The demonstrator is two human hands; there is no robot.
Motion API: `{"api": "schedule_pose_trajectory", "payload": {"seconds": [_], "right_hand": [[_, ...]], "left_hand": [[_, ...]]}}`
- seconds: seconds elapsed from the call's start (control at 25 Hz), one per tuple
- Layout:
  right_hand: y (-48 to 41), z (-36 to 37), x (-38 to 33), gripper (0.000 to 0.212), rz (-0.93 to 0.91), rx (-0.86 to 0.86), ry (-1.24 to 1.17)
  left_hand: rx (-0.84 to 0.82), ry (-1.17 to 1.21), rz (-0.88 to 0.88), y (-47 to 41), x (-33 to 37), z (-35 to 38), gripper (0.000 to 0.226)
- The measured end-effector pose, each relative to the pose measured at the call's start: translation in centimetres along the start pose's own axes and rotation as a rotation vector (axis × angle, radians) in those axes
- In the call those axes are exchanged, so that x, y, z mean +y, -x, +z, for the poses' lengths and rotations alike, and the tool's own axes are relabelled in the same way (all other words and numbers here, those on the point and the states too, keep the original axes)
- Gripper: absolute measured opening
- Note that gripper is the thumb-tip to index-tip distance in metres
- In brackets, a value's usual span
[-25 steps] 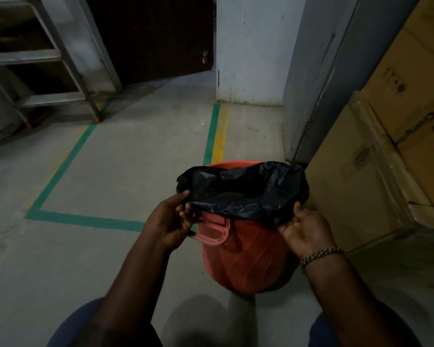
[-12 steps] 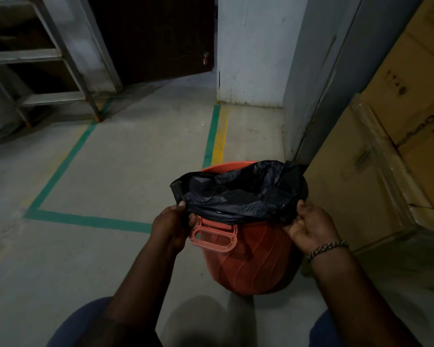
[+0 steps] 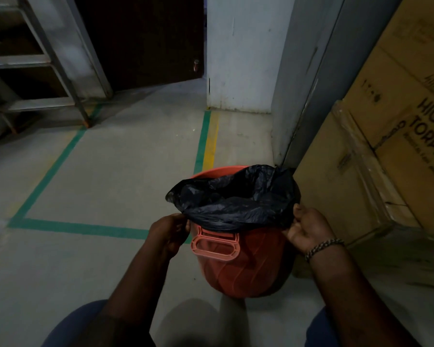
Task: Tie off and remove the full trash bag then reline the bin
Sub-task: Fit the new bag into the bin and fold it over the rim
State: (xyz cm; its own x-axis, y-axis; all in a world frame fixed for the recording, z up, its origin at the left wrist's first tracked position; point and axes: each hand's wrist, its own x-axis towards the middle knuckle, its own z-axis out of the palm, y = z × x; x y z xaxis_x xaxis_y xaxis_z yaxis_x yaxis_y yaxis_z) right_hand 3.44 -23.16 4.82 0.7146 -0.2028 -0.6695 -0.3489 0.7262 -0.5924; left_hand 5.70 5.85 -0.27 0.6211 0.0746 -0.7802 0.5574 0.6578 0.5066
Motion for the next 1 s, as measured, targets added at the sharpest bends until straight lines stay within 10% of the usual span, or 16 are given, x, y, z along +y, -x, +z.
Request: {"api": "schedule_pose_trajectory", "payload": {"seconds": [0.4, 1.0], "right_hand": [[-1.9, 0.3, -2.0, 0.026, 0.015, 0.036, 0.019], [-4.8, -0.3, -0.3, 0.033, 0.061, 0.071, 0.039]], "left_hand": [[-0.266, 0.023, -0.111, 1.7, 2.1, 0.2, 0.023], [-0.195, 0.085, 0.061, 2.9, 0.6, 2.2, 0.021]]}}
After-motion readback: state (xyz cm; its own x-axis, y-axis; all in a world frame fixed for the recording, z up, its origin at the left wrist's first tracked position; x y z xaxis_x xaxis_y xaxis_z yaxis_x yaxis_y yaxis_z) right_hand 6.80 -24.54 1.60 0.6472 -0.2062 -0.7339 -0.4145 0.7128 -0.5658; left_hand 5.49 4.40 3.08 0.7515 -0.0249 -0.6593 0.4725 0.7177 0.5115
